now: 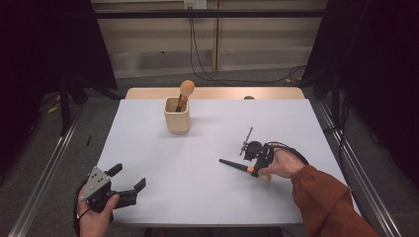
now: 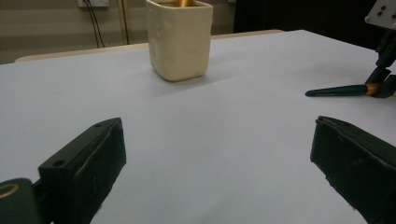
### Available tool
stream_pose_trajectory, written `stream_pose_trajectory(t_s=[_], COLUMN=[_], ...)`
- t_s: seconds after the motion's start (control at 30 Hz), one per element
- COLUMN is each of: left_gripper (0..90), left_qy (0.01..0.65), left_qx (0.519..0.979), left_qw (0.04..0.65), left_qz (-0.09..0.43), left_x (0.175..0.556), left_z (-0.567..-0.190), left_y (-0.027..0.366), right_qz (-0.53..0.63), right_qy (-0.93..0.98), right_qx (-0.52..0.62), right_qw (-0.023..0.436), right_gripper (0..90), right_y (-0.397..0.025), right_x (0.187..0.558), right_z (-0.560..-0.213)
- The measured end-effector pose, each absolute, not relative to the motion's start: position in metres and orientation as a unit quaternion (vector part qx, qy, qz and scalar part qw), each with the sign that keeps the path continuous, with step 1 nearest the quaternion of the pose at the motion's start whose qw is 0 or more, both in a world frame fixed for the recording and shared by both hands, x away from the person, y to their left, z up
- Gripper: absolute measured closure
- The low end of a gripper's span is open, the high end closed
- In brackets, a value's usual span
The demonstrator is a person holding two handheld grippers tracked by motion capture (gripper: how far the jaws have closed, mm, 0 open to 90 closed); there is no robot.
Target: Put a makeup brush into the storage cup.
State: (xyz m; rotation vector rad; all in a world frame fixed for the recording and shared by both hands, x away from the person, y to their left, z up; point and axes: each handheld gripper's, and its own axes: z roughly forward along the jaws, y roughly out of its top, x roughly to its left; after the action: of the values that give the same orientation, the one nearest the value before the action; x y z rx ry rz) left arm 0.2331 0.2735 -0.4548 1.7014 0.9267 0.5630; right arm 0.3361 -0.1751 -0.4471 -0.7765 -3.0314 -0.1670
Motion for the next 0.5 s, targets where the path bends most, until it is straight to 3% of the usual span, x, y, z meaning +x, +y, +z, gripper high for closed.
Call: stream_pose_trajectory(t_s=[0.5], left_gripper=[3.5], left_qy=[0.391], left_qx=[0.714], left_qw=[0.532], left_qz=[0.233], left_x=[0.233], left_z=[-0.455], left_y=[0.273], right_qz=[-0.120], right_qy=[-0.954], right_qx=[-0.276], right_qw=[0.004], right_gripper=[74.7], right_y=[-0.187], right_x=[0.332], right_z=[-0.434])
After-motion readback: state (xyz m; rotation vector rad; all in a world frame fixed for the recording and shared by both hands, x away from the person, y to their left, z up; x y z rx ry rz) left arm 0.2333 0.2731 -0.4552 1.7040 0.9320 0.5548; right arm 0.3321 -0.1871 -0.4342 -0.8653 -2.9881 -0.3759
